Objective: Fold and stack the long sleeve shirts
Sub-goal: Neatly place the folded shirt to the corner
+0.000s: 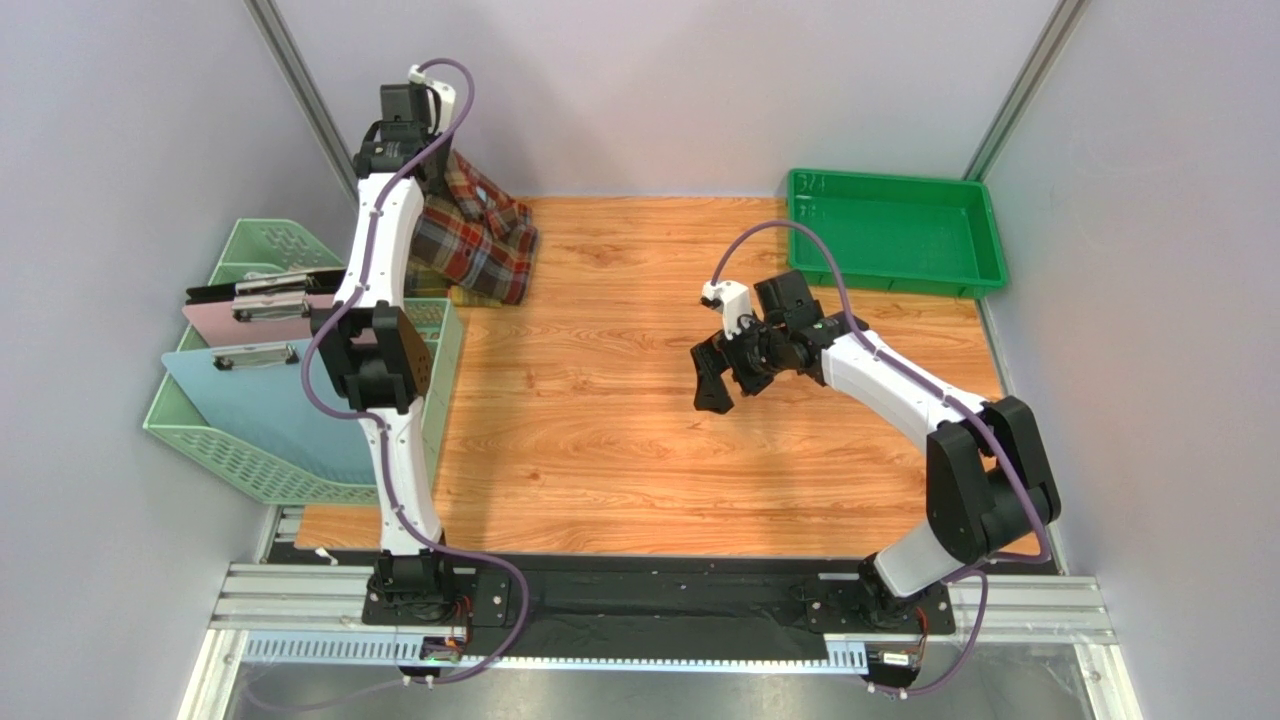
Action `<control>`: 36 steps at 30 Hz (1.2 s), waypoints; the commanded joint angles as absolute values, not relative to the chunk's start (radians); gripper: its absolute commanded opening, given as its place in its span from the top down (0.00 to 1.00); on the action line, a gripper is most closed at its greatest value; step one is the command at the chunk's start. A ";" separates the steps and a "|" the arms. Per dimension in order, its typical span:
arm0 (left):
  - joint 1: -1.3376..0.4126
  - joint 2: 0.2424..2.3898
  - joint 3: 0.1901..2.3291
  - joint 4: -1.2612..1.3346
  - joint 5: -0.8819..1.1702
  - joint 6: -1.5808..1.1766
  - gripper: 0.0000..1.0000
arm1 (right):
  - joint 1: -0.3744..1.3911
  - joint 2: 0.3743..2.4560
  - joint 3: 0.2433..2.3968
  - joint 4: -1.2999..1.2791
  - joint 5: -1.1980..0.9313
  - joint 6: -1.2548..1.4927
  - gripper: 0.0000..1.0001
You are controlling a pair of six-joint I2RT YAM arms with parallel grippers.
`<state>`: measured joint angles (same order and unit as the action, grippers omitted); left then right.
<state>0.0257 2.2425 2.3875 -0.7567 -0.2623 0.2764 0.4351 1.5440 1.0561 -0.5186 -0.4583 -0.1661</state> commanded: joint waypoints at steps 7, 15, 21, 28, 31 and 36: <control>0.075 2.243 2.477 -0.609 -0.417 0.308 0.25 | 0.430 1.528 1.092 -0.517 -0.443 -0.187 0.01; 0.003 2.096 2.421 -0.753 -0.171 0.324 0.05 | 0.325 1.496 1.089 -0.525 -0.506 -0.144 0.00; -0.196 1.997 2.366 -0.998 0.056 0.328 0.01 | 0.166 1.447 1.123 -0.564 -0.549 -0.133 0.00; -0.377 1.902 2.130 -1.112 0.228 0.212 0.01 | -0.030 1.382 1.132 -0.666 -0.583 -0.152 0.00; -0.396 1.853 1.952 -1.060 0.310 0.146 0.01 | -0.069 1.347 1.080 -0.673 -0.513 -0.126 0.00; -0.411 1.807 1.775 -1.009 0.310 0.126 0.01 | -0.071 1.258 0.954 -0.680 -0.499 -0.135 0.00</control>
